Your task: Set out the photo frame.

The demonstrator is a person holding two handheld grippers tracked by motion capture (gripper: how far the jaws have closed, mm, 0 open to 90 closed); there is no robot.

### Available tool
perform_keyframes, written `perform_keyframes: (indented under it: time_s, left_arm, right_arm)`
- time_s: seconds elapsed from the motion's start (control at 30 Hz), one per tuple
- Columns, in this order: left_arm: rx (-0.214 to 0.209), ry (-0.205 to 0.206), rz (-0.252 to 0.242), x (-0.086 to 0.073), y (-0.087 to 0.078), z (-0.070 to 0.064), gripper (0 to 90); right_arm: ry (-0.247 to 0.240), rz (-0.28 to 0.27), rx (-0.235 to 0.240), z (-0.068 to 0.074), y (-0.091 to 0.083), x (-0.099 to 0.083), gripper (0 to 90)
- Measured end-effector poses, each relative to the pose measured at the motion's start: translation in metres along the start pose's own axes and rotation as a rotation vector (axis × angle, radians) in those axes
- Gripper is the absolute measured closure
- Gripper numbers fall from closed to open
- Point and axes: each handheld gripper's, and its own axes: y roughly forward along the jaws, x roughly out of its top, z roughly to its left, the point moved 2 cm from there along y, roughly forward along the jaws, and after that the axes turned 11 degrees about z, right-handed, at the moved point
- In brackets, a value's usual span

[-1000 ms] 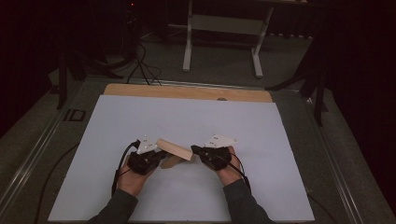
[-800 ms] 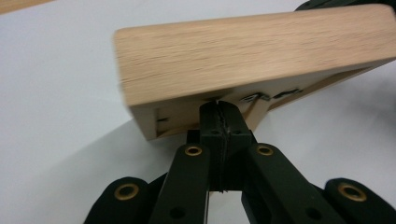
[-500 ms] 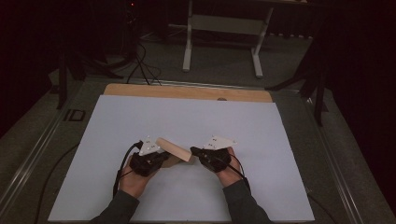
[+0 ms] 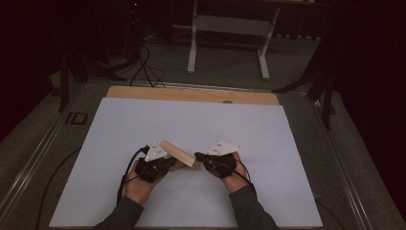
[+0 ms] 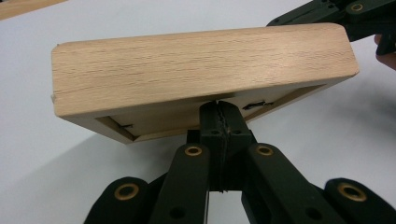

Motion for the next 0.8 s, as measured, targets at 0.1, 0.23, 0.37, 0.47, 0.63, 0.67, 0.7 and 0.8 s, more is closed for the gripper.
perform_keyframes:
  time_s: [0.1,0.23,0.37,0.47,0.63,0.67,0.7,0.8]
  left_arm:
    - [0.000,0.001,0.002,0.000,0.001,0.000,89.5]
    - [0.000,0.001,0.004,0.000,0.002,0.000,89.6]
    - [0.003,-0.003,0.005,0.000,0.002,0.000,89.6]
    - [0.009,-0.006,0.003,0.000,0.002,0.001,89.6]
    - [0.008,-0.015,0.000,0.000,0.002,0.004,89.6]
    - [0.008,-0.017,0.000,0.000,0.002,0.004,89.6]
    - [0.008,-0.018,0.000,-0.001,0.003,0.004,89.6]
    - [0.010,-0.020,-0.001,-0.001,0.003,0.004,89.6]
  right_arm:
    - [-0.008,0.003,0.003,0.001,0.000,0.000,89.7]
    - [-0.017,0.004,0.007,0.003,0.000,0.000,89.8]
    - [-0.022,0.007,0.011,0.005,-0.001,0.000,89.7]
    - [-0.027,0.009,0.017,0.007,0.000,0.001,89.8]
    - [-0.036,0.010,0.025,0.009,0.000,0.001,89.8]
    - [-0.035,0.011,0.026,0.010,0.000,0.001,89.7]
    - [-0.038,0.013,0.026,0.010,0.000,0.001,89.8]
    - [-0.040,0.012,0.027,0.011,0.001,0.001,89.7]
